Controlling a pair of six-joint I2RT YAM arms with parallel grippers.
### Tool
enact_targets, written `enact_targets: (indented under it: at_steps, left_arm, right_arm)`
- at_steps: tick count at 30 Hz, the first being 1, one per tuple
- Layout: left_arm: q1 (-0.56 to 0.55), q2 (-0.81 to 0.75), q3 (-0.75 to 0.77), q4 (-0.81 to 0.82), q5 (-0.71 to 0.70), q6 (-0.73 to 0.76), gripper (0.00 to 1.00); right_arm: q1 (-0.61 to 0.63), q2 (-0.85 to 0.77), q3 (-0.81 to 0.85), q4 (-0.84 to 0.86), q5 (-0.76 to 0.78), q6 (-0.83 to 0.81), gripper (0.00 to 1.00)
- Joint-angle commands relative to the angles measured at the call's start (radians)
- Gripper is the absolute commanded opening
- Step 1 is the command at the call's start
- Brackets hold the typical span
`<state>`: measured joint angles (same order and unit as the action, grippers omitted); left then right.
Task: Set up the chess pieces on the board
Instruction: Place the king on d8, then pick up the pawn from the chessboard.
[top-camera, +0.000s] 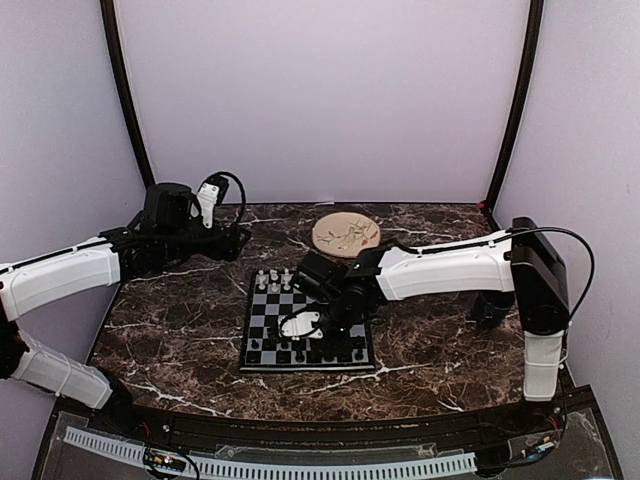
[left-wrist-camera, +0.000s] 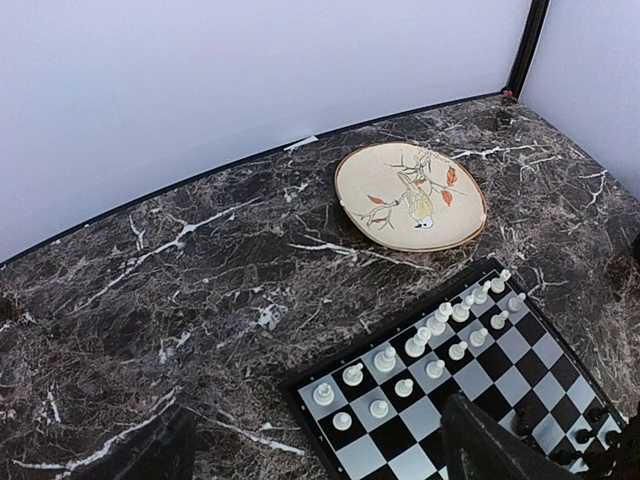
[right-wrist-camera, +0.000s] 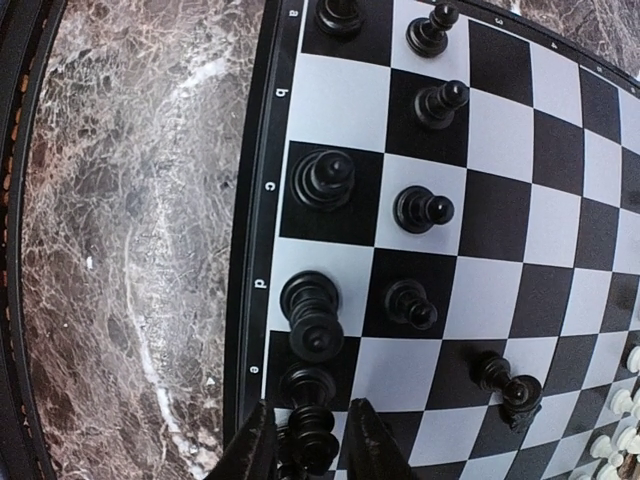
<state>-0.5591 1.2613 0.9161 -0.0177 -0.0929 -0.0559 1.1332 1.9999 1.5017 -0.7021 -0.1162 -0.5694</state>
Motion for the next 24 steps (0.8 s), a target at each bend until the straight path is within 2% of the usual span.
enact_targets:
  at_steps: [1,5,8,11,15,18,24]
  left_arm:
    - [0.001,0.007,0.029,-0.025,0.013,0.014,0.87]
    - [0.001,0.033,0.05,-0.054,0.025,0.014,0.85]
    - [0.002,0.058,0.071,-0.081,0.063,0.023,0.78]
    - [0.002,0.093,0.092,-0.117,0.122,0.031,0.7]
    - [-0.014,0.146,0.131,-0.174,0.207,0.034,0.64]
    - [-0.078,0.187,0.174,-0.224,0.245,0.076,0.62]
    - [-0.231,0.358,0.324,-0.427,0.176,0.103,0.55]
  right_arm:
    - [0.004,-0.057,0.025,0.006,-0.008,0.031,0.28]
    - [-0.03,-0.129,0.041,-0.033,-0.05,0.039,0.3]
    - [-0.089,-0.192,0.037,-0.052,-0.098,0.05,0.31]
    - [-0.168,-0.265,-0.017,-0.022,-0.121,0.058,0.31]
    - [-0.289,-0.362,-0.125,0.039,-0.167,0.073,0.31]
    - [-0.383,-0.447,-0.231,0.092,-0.213,0.095,0.31]
    - [-0.514,-0.608,-0.457,0.242,-0.266,0.13,0.33]
